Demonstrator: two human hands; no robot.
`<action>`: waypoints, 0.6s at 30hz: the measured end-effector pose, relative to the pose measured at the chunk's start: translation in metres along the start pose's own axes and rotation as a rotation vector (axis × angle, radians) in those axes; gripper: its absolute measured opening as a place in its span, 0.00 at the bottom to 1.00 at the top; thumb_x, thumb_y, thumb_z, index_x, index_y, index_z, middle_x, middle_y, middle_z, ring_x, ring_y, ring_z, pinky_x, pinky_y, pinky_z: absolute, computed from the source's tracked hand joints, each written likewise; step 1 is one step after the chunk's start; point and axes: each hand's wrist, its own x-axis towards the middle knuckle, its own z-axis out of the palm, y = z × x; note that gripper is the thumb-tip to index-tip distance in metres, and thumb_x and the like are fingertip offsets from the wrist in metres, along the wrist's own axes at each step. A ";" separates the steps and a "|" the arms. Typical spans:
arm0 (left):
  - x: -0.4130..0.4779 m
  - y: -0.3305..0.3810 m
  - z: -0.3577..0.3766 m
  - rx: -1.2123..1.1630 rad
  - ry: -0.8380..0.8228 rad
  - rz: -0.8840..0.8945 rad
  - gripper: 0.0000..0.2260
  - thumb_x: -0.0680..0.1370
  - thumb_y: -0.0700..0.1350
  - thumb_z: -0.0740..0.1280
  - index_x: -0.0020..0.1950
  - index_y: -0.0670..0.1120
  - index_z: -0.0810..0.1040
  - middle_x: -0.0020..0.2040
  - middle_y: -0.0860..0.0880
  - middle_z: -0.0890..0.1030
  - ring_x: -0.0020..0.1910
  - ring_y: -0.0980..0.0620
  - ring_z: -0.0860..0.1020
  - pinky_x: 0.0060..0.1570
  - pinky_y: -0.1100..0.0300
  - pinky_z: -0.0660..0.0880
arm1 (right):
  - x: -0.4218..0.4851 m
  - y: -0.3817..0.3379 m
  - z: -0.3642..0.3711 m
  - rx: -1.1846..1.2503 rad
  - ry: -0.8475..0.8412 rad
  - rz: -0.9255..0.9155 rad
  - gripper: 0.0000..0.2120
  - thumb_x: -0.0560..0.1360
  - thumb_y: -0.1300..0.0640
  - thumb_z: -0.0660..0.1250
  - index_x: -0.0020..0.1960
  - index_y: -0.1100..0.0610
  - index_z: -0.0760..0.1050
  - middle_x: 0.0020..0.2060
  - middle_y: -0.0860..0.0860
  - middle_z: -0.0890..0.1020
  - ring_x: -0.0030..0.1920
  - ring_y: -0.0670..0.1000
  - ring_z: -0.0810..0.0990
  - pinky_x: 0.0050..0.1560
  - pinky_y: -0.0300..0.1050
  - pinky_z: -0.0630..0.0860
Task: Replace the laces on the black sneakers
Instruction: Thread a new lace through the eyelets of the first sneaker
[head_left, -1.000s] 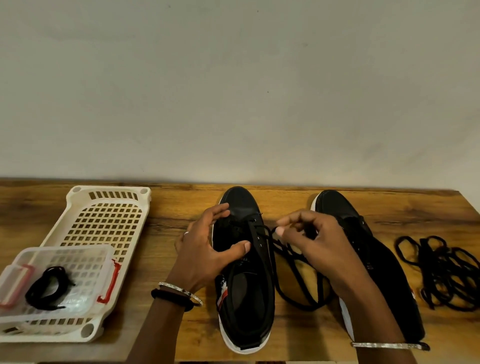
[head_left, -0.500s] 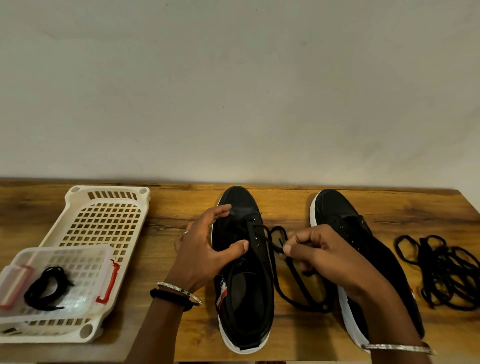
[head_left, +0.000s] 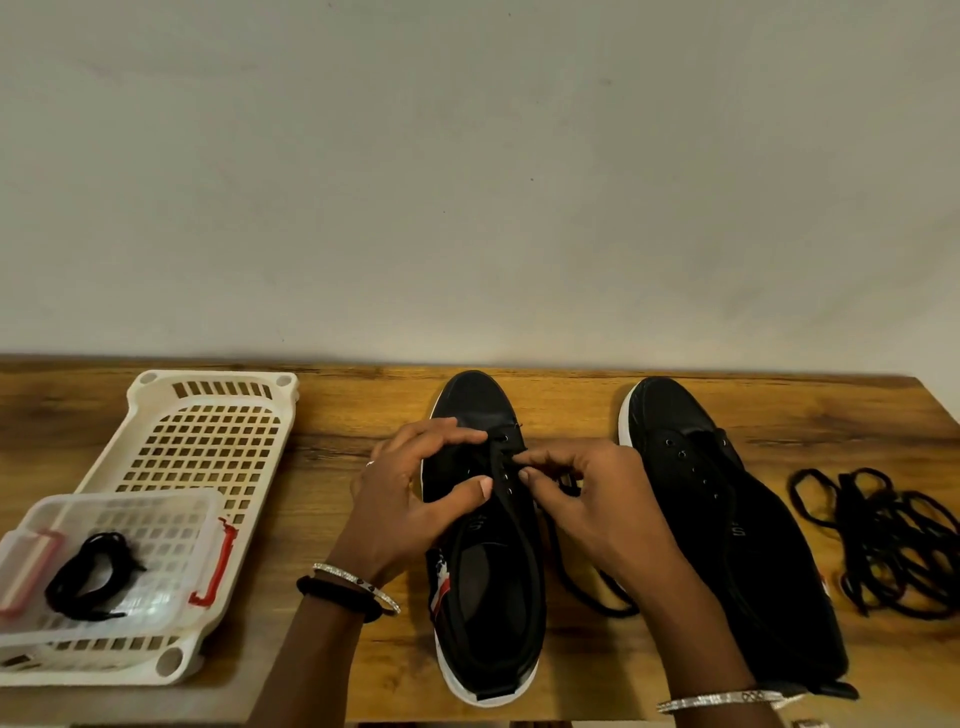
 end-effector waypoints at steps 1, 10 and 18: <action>0.000 0.001 0.000 -0.003 0.000 -0.004 0.22 0.65 0.68 0.67 0.59 0.68 0.78 0.66 0.65 0.73 0.69 0.56 0.68 0.67 0.41 0.67 | -0.001 -0.003 0.001 -0.012 0.029 0.013 0.06 0.77 0.56 0.70 0.50 0.47 0.85 0.42 0.40 0.85 0.45 0.38 0.81 0.43 0.30 0.76; 0.001 0.001 0.000 -0.015 -0.003 -0.038 0.23 0.64 0.69 0.66 0.57 0.67 0.79 0.66 0.65 0.73 0.69 0.55 0.68 0.68 0.41 0.66 | 0.002 -0.014 0.003 0.359 -0.022 0.535 0.13 0.75 0.61 0.61 0.32 0.59 0.71 0.25 0.51 0.72 0.28 0.48 0.69 0.30 0.40 0.67; 0.001 -0.001 0.000 -0.013 0.006 -0.038 0.21 0.65 0.69 0.66 0.57 0.69 0.78 0.65 0.67 0.74 0.69 0.57 0.68 0.68 0.38 0.64 | -0.001 -0.006 -0.001 0.260 -0.056 0.195 0.10 0.75 0.58 0.73 0.53 0.46 0.79 0.43 0.46 0.81 0.44 0.45 0.81 0.46 0.41 0.79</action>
